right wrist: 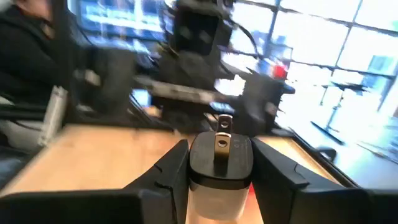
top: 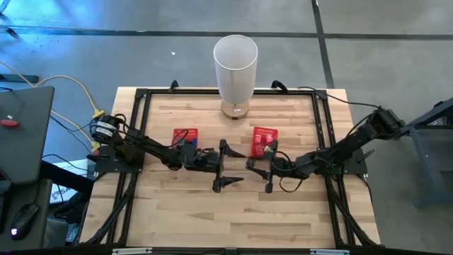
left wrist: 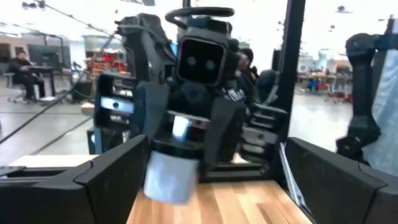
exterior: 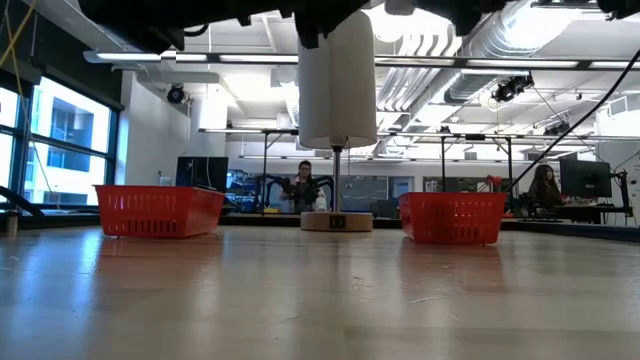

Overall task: Pick & Place Office items
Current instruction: Put the white charger adapter into the right red bin

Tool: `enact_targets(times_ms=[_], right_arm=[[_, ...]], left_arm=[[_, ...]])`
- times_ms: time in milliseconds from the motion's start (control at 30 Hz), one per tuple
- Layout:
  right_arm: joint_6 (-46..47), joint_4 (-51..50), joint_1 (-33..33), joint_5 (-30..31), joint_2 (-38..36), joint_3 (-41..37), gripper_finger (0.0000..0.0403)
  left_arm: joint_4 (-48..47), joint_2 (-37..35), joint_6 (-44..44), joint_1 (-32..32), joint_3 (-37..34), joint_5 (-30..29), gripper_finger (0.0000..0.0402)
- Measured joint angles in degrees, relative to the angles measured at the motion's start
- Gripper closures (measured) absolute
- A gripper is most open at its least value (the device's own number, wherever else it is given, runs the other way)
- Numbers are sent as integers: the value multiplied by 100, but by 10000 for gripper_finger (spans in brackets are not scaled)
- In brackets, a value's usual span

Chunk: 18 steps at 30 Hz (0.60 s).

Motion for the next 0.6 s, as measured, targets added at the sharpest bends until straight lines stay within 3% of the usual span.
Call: enact_targets(times_ms=[233, 367, 600], right_arm=[[454, -788, 425, 661, -286, 4, 278], [952, -1305, 659, 1098, -374, 4, 278], [2256, -2434, 705, 1165, -689, 7, 278]], left_arm=[[-337, -185, 19, -39, -7, 1, 31], [-1169, -339, 40, -39, -13, 1, 31], [-2237, -439, 44, -15, -17, 1, 31]])
